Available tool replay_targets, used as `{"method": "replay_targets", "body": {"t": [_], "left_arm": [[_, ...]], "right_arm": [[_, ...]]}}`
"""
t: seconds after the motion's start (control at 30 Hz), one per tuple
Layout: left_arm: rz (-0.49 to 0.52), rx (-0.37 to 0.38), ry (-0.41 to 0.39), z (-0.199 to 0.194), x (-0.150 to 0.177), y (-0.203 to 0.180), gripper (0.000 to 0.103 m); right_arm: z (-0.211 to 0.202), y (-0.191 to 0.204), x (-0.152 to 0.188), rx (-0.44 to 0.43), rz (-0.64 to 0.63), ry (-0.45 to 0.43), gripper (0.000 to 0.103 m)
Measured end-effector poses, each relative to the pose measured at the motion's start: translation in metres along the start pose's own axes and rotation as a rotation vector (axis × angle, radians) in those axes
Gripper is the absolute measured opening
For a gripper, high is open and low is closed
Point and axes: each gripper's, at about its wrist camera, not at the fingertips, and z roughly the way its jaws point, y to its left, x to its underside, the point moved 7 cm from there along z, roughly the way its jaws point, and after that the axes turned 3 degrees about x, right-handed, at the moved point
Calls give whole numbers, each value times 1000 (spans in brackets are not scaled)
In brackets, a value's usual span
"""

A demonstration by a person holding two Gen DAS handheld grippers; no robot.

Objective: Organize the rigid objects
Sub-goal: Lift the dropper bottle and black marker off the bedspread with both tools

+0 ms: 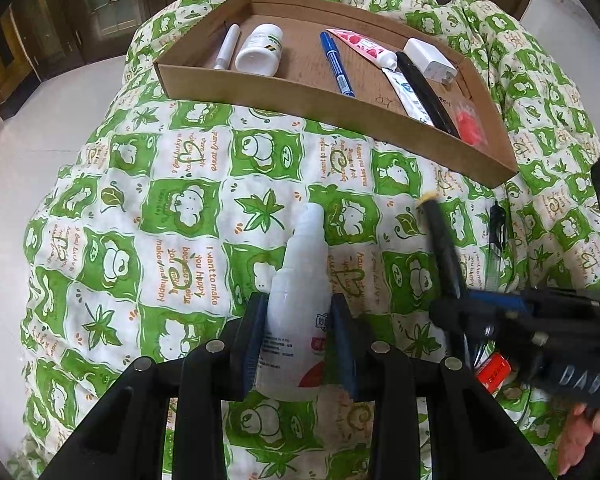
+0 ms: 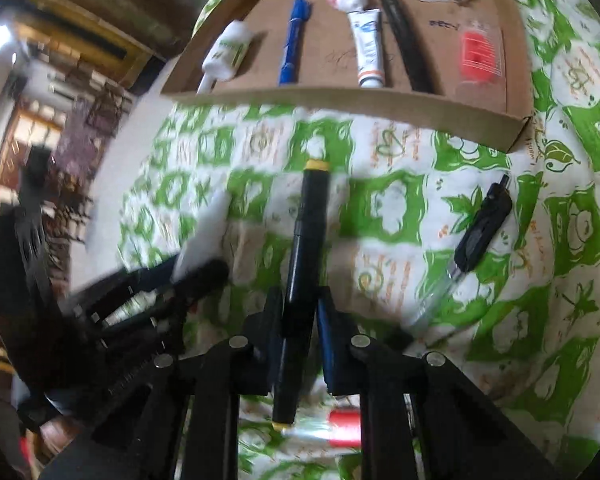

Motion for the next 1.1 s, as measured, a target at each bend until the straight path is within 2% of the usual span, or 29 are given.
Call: {"method": "replay_targets", "body": {"t": [0.23,0.43,0.6,0.87,1.1], "left_arm": [[-13,6,5,5,-3,-1,34],[-61,59,-8,7,-9,6,34],[-48,60,-59,-1,-14,7,33],[-52,53,-19,8,-15,8,33],[-45,43,-32,12,-18,5,33]], "right_arm": [[12,-3,-2,9,-4,29,16],[16,-1,-2,27,-27,36,16],[17,6,0,29,-35,22,16],[12,1,3,36,-42,27,16],[18,8,5,84,-111,15,15]]}}
